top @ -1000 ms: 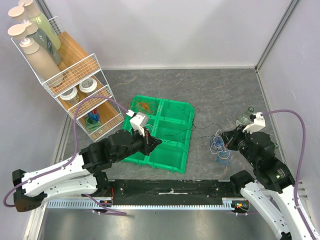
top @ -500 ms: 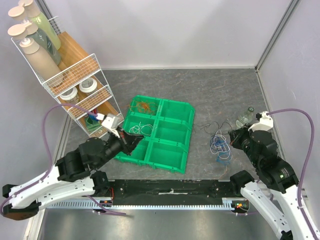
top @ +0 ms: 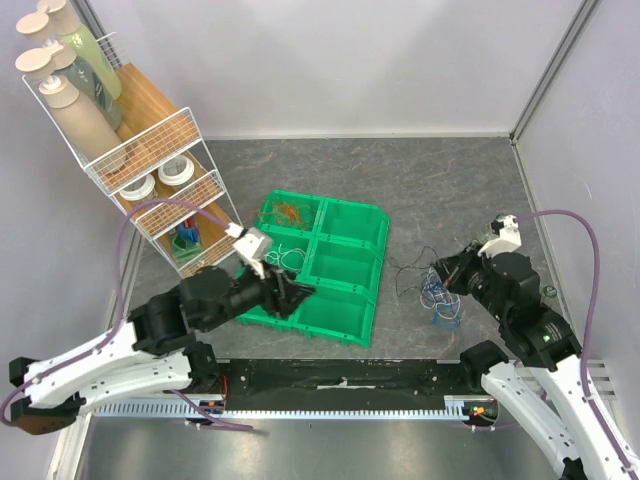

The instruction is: Untangle the cables

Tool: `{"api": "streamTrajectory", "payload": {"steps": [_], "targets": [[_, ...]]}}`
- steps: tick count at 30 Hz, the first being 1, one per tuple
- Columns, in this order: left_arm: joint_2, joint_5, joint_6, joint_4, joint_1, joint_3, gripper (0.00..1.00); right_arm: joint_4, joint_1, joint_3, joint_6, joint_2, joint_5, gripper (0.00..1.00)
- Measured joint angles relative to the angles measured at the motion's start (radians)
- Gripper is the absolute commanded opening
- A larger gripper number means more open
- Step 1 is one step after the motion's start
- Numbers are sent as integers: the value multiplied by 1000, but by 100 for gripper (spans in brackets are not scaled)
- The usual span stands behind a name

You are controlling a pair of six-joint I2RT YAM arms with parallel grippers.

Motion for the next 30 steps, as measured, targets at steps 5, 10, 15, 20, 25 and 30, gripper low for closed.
{"api": "streamTrajectory", "payload": {"steps": [5, 10, 15, 20, 25, 30], "targets": [[234, 134, 31, 114, 0, 43, 89, 61, 0, 0, 60, 42, -138, 0], [476, 227, 60, 209, 0, 146, 87, 116, 0, 8, 132, 49, -249, 0], [621, 256, 68, 248, 0, 267, 80, 142, 0, 58, 170, 60, -319, 0], [628, 276, 109, 284, 0, 341, 84, 161, 0, 137, 172, 74, -365, 0], [605, 294, 185, 317, 0, 384, 92, 167, 0, 195, 140, 105, -425, 0], [688, 362, 245, 258, 5, 543, 68, 163, 0, 245, 111, 127, -469, 0]]}}
